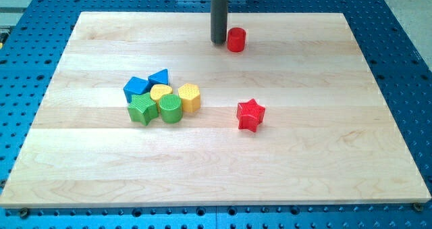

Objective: Push the red blocks into the yellow blocks

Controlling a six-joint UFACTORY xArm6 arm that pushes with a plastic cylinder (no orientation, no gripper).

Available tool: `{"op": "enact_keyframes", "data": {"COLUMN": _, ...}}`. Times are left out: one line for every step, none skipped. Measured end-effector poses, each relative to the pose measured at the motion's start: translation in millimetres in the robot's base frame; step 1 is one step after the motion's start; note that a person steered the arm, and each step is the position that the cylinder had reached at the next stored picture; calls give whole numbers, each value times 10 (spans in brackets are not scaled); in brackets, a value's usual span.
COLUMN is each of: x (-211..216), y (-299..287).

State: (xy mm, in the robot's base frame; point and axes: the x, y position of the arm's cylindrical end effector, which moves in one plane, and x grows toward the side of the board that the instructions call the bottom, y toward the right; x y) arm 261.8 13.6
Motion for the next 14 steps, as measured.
{"op": "enact_keyframes", "data": {"x": -104, "y": 246}}
{"op": "enact_keyframes", "data": {"x": 215, "y": 407}}
{"op": "enact_keyframes", "data": {"x": 837, "y": -109}}
{"op": "enact_keyframes", "data": {"x": 1128, "y": -156}}
{"op": "enact_keyframes", "data": {"x": 751, "y": 148}}
{"op": "enact_keyframes", "data": {"x": 957, "y": 186}}
{"op": "enact_keyframes", "data": {"x": 1209, "y": 186}}
{"op": "enact_keyframes", "data": {"x": 1365, "y": 249}}
{"op": "enact_keyframes", "data": {"x": 1474, "y": 705}}
{"op": "enact_keyframes", "data": {"x": 1774, "y": 232}}
{"op": "enact_keyframes", "data": {"x": 1774, "y": -79}}
{"op": "enact_keyframes", "data": {"x": 1620, "y": 92}}
{"op": "enact_keyframes", "data": {"x": 1410, "y": 103}}
{"op": "enact_keyframes", "data": {"x": 1438, "y": -212}}
